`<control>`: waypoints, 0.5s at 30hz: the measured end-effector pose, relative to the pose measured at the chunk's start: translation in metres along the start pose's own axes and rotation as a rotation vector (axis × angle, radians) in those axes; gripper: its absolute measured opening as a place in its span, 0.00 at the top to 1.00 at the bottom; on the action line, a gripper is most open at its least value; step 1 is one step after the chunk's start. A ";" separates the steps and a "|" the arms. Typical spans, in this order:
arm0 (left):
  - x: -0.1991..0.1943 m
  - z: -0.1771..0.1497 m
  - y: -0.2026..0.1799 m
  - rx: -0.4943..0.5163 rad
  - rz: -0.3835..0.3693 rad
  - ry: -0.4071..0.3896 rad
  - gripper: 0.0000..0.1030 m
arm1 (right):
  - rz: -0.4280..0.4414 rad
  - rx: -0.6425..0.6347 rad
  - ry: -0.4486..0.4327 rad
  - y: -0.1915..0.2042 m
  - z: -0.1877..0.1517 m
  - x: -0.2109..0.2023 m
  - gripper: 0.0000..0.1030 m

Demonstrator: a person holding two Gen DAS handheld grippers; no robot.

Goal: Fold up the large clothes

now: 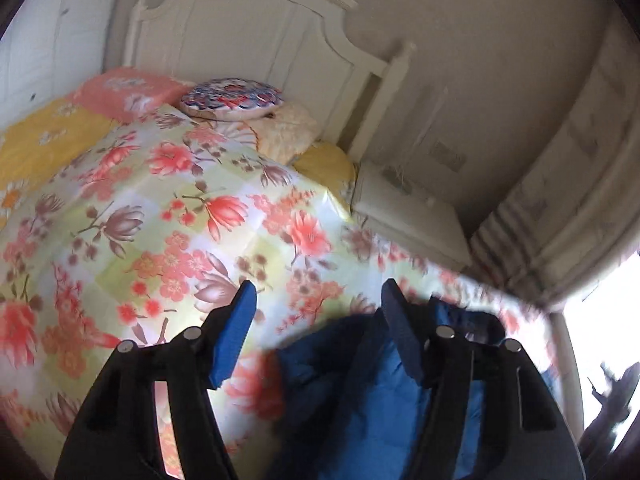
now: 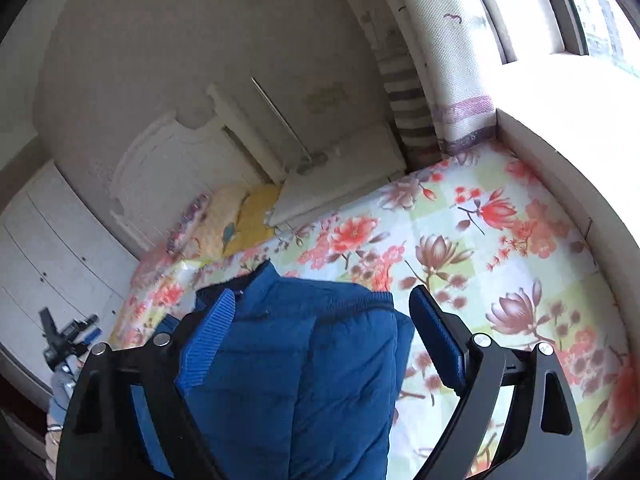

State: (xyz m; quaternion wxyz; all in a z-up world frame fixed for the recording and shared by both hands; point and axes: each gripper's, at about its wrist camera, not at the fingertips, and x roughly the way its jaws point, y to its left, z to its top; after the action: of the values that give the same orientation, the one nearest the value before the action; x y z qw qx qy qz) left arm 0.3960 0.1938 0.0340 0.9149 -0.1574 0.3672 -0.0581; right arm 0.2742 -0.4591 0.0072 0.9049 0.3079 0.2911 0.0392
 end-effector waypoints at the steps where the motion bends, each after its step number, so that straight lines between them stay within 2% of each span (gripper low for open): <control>1: 0.004 -0.007 -0.002 0.032 -0.025 0.027 0.35 | -0.003 0.019 -0.005 -0.008 0.002 0.001 0.16; 3: 0.018 -0.023 -0.010 0.092 -0.100 0.092 0.32 | -0.056 -0.025 0.024 -0.016 0.000 0.007 0.16; 4: 0.030 -0.031 -0.019 0.137 -0.157 0.137 0.25 | -0.076 -0.051 0.048 -0.018 -0.004 0.014 0.16; 6: 0.044 -0.043 -0.037 0.208 -0.205 0.182 0.15 | -0.095 -0.098 0.109 -0.021 -0.015 0.029 0.16; 9: 0.070 -0.051 -0.058 0.286 -0.207 0.233 0.14 | -0.141 -0.190 0.169 -0.016 -0.034 0.046 0.16; 15: 0.104 -0.057 -0.079 0.376 -0.212 0.313 0.14 | -0.159 -0.374 0.226 0.010 -0.052 0.064 0.16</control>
State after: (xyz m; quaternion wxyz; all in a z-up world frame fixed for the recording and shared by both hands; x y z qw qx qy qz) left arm 0.4325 0.0821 -0.0461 0.8489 -0.0112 0.4686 -0.2444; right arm 0.2997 -0.4070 -0.0527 0.9081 0.1046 0.4017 0.0553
